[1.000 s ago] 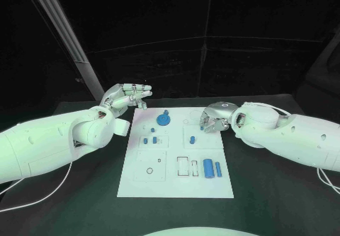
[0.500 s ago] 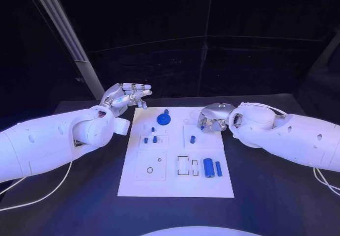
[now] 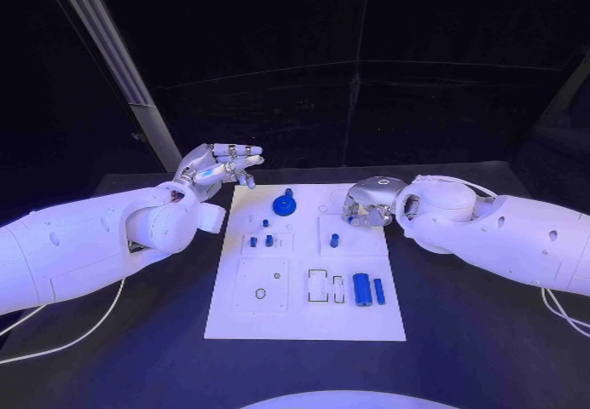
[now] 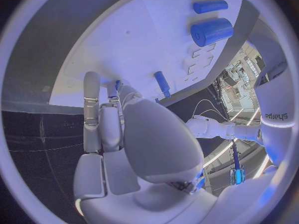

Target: Assemble the parts on the task board

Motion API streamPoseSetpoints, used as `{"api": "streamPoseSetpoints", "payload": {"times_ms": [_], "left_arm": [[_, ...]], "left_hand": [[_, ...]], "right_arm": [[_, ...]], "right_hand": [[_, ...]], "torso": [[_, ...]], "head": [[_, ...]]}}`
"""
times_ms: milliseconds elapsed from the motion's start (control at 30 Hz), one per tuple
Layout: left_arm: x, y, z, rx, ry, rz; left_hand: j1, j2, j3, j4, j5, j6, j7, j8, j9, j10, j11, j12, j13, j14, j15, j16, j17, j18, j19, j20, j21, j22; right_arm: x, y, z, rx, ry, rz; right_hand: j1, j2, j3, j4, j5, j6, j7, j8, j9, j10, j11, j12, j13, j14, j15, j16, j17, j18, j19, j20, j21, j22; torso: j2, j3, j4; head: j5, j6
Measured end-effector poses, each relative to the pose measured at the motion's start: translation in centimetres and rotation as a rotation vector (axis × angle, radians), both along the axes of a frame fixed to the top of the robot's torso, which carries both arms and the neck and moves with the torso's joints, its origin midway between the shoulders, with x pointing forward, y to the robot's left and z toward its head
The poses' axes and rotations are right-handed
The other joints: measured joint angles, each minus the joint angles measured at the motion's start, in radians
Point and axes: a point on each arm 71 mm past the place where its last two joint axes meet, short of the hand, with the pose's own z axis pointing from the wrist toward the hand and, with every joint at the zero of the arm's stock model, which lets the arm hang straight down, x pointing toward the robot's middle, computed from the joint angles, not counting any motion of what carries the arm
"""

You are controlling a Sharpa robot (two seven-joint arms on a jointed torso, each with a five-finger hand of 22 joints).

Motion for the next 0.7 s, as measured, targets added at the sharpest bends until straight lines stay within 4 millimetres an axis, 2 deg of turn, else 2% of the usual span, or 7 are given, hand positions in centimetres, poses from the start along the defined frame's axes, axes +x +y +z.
{"api": "streamPoseSetpoints", "payload": {"times_ms": [67,200,233,400,567,700], "left_arm": [[0.0,0.0,0.0,0.0,0.001,0.0],[0.0,0.0,0.0,0.001,0.004,0.0],[0.0,0.1,0.0,0.001,0.005,0.0],[0.0,0.2,-0.1,0.002,0.007,0.002],[0.0,0.3,-0.1,0.003,0.007,0.003],[0.1,0.3,-0.1,0.002,0.008,0.003]], "left_hand": [[0.0,0.0,0.001,-0.001,0.0,0.0,0.0,0.0,0.0,0.0,0.0,0.0,0.0,0.0,0.0,0.0,-0.001,0.0,0.0,0.0,0.0,0.0],[0.0,0.0,0.001,-0.001,0.0,0.0,0.0,0.0,0.0,0.0,0.0,0.0,0.0,0.0,0.0,0.0,-0.002,0.0,0.0,0.0,-0.004,0.0],[0.0,0.0,0.001,-0.001,0.0,0.0,0.0,0.0,0.0,0.0,0.0,0.0,0.0,0.0,0.0,0.0,-0.002,0.0,0.0,0.0,-0.004,0.0],[0.0,0.0,0.001,-0.001,0.0,0.0,0.0,0.0,0.0,0.0,0.0,0.0,-0.002,-0.001,-0.001,0.0,-0.002,0.0,-0.003,-0.003,-0.004,-0.001],[0.0,0.0,-0.002,-0.004,0.0,0.0,0.0,0.0,-0.001,-0.003,0.003,0.004,-0.004,-0.004,-0.004,0.0,-0.006,0.0,-0.003,-0.003,-0.009,-0.005],[0.0,0.0,-0.002,-0.004,0.0,-0.004,0.004,0.0,-0.002,-0.006,0.006,0.004,-0.004,-0.004,-0.004,0.0,-0.007,0.0,-0.003,-0.004,-0.012,-0.005]], "right_arm": [[0.0,0.1,0.0,-0.002,-0.005,-0.001],[-0.1,0.1,-0.1,-0.001,-0.018,-0.002],[-0.2,0.1,-0.1,0.001,-0.021,-0.002],[-0.6,-0.1,0.3,0.021,-0.055,-0.001],[-1.1,-0.4,0.8,0.052,-0.089,0.002],[-1.5,-0.5,1.2,0.076,-0.111,0.003]], "right_hand": [[-0.01,-0.01,0.038,-0.01,-0.001,0.006,-0.004,-0.001,0.0,0.003,0.003,-0.004,0.001,-0.003,-0.003,0.0,-0.001,0.0,-0.001,-0.001,0.007,0.006],[-0.045,-0.045,0.13,-0.033,-0.004,0.013,-0.001,-0.008,0.0,0.015,0.001,-0.016,0.001,-0.003,-0.003,0.006,-0.001,0.0,-0.001,-0.001,0.027,0.024],[-0.074,-0.062,0.177,-0.049,-0.004,0.016,-0.004,-0.008,0.0,0.02,0.006,-0.023,0.002,-0.003,-0.003,0.007,-0.002,0.0,-0.005,0.002,0.038,0.033],[-0.132,-0.09,0.257,-0.089,-0.004,0.019,-0.001,-0.008,-0.001,0.029,-0.003,-0.032,0.003,-0.003,-0.003,0.006,-0.005,0.0,-0.008,-0.001,0.052,0.047],[-0.153,-0.105,0.284,-0.113,-0.004,0.02,-0.001,-0.008,0.0,0.03,-0.003,-0.033,0.005,-0.003,-0.003,0.006,-0.006,0.0,-0.012,0.002,0.057,0.053],[-0.158,-0.1,0.289,-0.119,-0.004,0.02,-0.001,-0.008,-0.001,0.033,0.001,-0.033,0.005,-0.003,-0.003,0.01,-0.006,0.0,-0.012,0.002,0.063,0.056]], "torso": [[0.0,0.0,0.0],[0.0,0.0001,0.0],[0.0,0.0001,0.0],[-0.001,0.0002,0.0],[-0.001,0.0,0.0001],[-0.001,-0.0004,0.0002]], "head": [[0.0,0.0],[-0.001,-0.001],[-0.001,-0.002],[-0.001,-0.003],[-0.001,-0.003],[-0.002,-0.002]]}}
